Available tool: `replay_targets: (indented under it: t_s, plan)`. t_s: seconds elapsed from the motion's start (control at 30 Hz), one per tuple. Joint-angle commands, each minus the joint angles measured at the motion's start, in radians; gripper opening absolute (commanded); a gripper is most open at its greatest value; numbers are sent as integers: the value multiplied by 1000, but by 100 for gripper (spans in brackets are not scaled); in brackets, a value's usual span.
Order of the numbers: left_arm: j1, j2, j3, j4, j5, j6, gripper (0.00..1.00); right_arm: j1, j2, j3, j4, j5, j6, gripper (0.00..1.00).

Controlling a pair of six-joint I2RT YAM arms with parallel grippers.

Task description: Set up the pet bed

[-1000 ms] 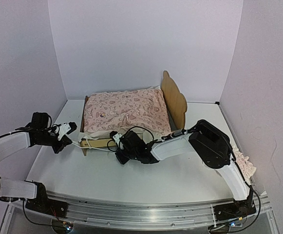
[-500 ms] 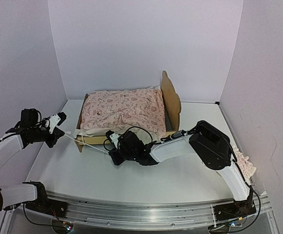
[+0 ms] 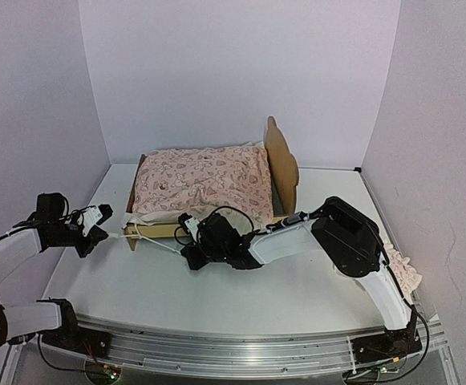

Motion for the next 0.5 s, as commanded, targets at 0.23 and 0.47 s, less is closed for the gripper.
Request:
replay_targets:
  t_s: [0.23, 0.47]
  plan:
    - [-1, 178, -109, 131, 54, 270, 0, 46, 65, 89, -37, -105, 20, 0]
    - [-2, 193, -108, -18, 67, 447, 42, 55, 65, 122, -14, -184, 8, 29]
